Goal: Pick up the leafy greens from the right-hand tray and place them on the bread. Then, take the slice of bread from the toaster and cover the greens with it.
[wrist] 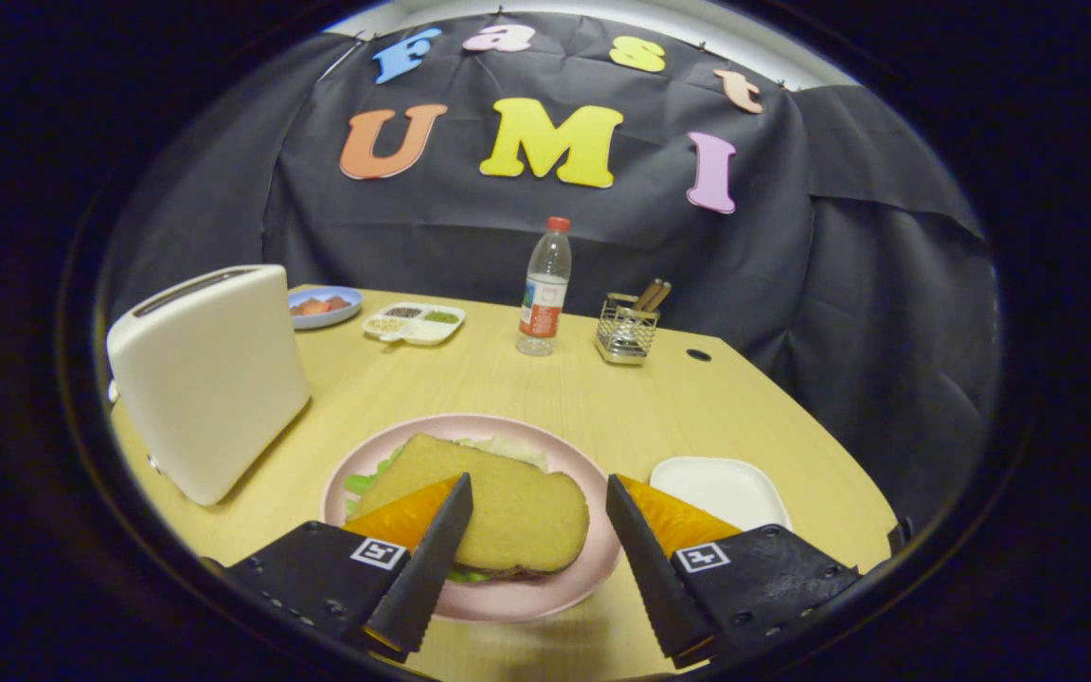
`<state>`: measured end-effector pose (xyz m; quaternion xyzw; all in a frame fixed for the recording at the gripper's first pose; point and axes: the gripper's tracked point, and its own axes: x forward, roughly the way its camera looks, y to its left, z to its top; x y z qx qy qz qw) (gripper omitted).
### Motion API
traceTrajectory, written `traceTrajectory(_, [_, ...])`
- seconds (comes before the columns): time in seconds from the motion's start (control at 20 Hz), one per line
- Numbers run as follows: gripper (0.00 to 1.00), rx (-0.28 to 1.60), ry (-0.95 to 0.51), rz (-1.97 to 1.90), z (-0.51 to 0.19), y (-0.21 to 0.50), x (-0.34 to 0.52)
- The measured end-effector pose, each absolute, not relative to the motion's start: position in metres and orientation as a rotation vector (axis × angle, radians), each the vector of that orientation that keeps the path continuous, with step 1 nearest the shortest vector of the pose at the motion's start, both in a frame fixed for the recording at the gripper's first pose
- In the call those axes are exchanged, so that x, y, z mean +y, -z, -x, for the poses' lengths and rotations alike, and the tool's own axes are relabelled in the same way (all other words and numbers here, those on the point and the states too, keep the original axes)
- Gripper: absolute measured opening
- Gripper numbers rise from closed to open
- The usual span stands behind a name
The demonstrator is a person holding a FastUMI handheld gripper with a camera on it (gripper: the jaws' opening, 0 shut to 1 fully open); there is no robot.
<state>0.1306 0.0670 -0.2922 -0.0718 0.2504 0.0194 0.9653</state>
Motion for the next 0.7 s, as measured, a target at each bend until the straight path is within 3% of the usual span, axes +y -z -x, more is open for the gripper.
traceTrajectory(0.1, [0.96, 0.458, -0.017, 0.118, -0.125, 0.268, 0.067])
traceTrajectory(0.7, [0.96, 0.195, 0.136, 0.025, -0.044, 0.077, 0.034])
